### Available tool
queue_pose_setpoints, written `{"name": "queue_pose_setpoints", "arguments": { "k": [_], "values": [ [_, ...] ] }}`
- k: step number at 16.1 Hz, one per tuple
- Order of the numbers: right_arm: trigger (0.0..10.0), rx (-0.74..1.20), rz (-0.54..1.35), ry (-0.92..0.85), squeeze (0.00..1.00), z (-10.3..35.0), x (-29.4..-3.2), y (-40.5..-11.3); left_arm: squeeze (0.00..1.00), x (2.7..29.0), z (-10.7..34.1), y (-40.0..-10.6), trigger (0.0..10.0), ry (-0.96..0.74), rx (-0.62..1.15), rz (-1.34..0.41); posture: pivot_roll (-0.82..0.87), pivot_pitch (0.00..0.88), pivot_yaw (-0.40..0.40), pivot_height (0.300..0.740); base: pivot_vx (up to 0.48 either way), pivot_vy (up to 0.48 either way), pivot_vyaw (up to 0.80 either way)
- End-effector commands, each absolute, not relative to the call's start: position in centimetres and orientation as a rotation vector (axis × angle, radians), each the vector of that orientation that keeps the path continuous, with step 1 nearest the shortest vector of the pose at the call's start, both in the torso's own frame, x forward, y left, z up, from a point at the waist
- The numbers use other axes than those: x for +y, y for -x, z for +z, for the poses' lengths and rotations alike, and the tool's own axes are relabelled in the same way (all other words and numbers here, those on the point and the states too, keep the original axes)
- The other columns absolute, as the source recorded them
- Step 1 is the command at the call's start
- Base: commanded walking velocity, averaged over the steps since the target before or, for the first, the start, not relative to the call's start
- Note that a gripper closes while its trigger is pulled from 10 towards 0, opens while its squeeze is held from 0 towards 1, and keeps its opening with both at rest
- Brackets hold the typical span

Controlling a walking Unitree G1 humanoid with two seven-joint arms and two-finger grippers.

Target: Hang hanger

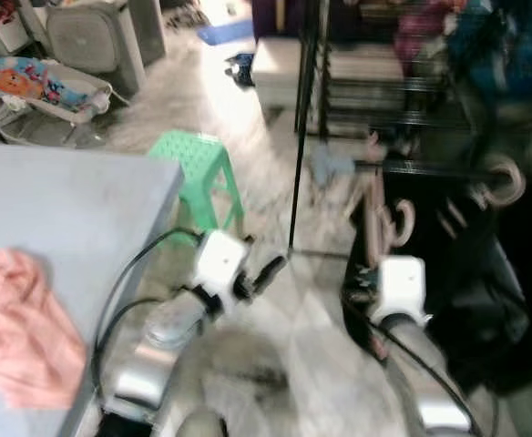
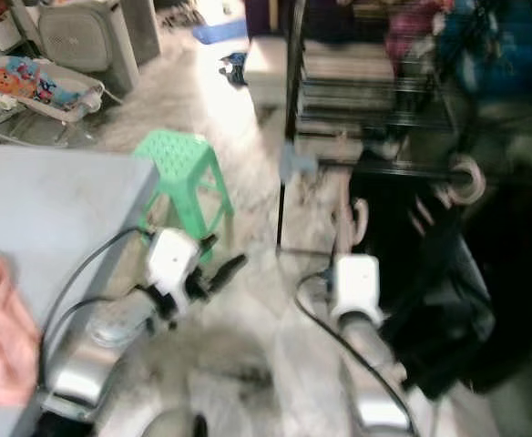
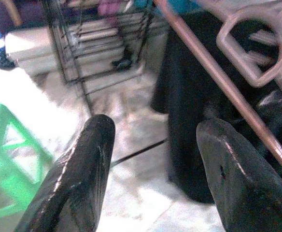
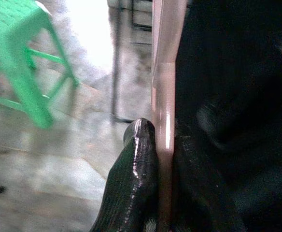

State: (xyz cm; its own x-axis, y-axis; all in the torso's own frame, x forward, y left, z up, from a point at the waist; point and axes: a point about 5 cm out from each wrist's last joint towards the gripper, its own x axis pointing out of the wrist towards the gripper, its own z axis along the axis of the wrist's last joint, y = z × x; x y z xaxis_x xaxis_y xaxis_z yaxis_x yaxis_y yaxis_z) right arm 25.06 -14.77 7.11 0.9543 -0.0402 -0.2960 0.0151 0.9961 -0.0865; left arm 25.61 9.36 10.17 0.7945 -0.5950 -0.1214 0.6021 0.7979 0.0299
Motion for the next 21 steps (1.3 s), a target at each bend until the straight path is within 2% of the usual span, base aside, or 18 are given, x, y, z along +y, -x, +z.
{"name": "queue_pose_setpoints", "arguments": {
  "k": [1,7,13,21],
  "values": [
    [10.0,0.32,-0.053,0.103,0.0,6.8,-15.8,-24.8,0.0,8.4,10.6,-25.5,10.0,-0.052,0.082,-0.669,0.01,0.033,0.019,0.74,0.0,0.0,0.0],
    [10.0,0.333,0.088,0.11,0.0,7.2,-14.3,-28.0,0.0,10.0,10.1,-26.2,10.0,-0.03,0.08,-0.489,0.03,0.024,0.0,0.74,0.0,0.0,0.0],
    [10.0,0.417,0.22,0.07,0.0,7.4,-11.6,-31.7,0.0,10.6,10.1,-26.2,10.0,-0.047,0.075,-0.446,0.05,0.032,-0.008,0.74,0.0,0.0,0.0],
    [10.0,0.624,0.141,-0.077,0.0,6.2,-13.0,-35.2,0.0,11.2,9.9,-25.4,10.0,-0.074,0.093,-0.432,0.1,0.054,-0.032,0.74,0.0,0.0,0.0]
  ]
}}
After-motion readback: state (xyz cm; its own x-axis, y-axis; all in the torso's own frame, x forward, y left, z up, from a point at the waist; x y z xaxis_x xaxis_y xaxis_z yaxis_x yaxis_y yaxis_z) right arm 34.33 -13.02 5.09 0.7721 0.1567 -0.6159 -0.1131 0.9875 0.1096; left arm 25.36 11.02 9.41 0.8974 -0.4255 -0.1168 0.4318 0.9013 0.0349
